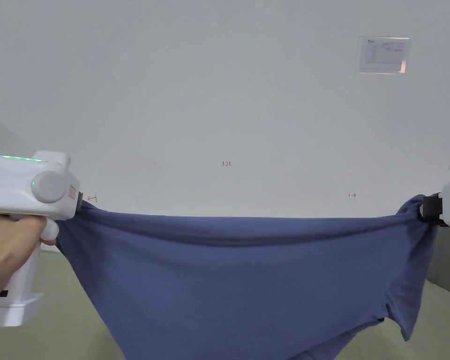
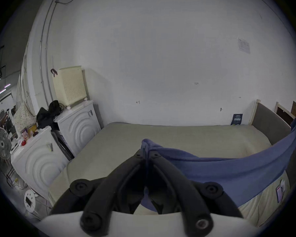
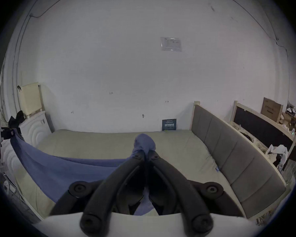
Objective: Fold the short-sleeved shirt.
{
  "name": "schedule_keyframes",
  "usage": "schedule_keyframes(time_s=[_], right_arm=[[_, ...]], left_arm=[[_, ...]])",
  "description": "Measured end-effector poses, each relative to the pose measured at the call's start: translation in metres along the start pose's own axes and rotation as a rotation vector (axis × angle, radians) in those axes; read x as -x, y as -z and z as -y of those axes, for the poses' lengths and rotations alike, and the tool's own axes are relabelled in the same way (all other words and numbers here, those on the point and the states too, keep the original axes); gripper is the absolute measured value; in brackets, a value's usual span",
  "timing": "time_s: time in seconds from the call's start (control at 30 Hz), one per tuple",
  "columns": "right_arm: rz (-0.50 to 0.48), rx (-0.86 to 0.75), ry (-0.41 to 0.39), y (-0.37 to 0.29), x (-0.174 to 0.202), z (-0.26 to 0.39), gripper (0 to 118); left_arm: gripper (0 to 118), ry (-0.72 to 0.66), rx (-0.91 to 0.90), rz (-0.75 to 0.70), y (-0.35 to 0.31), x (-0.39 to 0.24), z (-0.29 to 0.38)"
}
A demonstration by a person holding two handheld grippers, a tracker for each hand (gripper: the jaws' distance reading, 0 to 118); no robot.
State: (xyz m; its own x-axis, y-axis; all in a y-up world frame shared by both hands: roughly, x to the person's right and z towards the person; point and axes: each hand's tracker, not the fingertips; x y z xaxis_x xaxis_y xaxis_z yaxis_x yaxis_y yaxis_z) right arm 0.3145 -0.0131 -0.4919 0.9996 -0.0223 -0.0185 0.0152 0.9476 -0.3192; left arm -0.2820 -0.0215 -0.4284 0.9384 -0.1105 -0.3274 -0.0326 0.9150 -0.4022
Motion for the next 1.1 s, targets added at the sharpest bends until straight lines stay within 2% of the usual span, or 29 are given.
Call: schedule_keyframes(time_s=[0.33,0.63,0.87,0.97,1.03,1.1], right_arm=[[0.053,0.000,-0.038,0.080,0.020,-0.025,4],[0.066,0.034,-0.019,0.156,0.023,-0.004,4],[0.047,0.135,-0.030,0.167,0.018,0.076,4],[0.032,0.185,-0.012,0.149,0.011,0.121,4],[0.033,0.212,-0.041,0.128,0.007,0.157,4],[0.025,0.244,-0.027,0.103,0.001,0.194,4]], left_arm=[[0,0.009,-0.056,-0.055,0.067,-0.031,-0.034],[0,0.024,-0.011,-0.071,0.145,-0.050,-0.009],[0,0.023,0.087,-0.024,0.167,-0.051,0.061],[0,0.007,0.130,0.015,0.154,-0.043,0.102],[0,0.013,0.175,0.036,0.141,-0.038,0.136],[0,0.032,0.232,0.056,0.122,-0.032,0.172]])
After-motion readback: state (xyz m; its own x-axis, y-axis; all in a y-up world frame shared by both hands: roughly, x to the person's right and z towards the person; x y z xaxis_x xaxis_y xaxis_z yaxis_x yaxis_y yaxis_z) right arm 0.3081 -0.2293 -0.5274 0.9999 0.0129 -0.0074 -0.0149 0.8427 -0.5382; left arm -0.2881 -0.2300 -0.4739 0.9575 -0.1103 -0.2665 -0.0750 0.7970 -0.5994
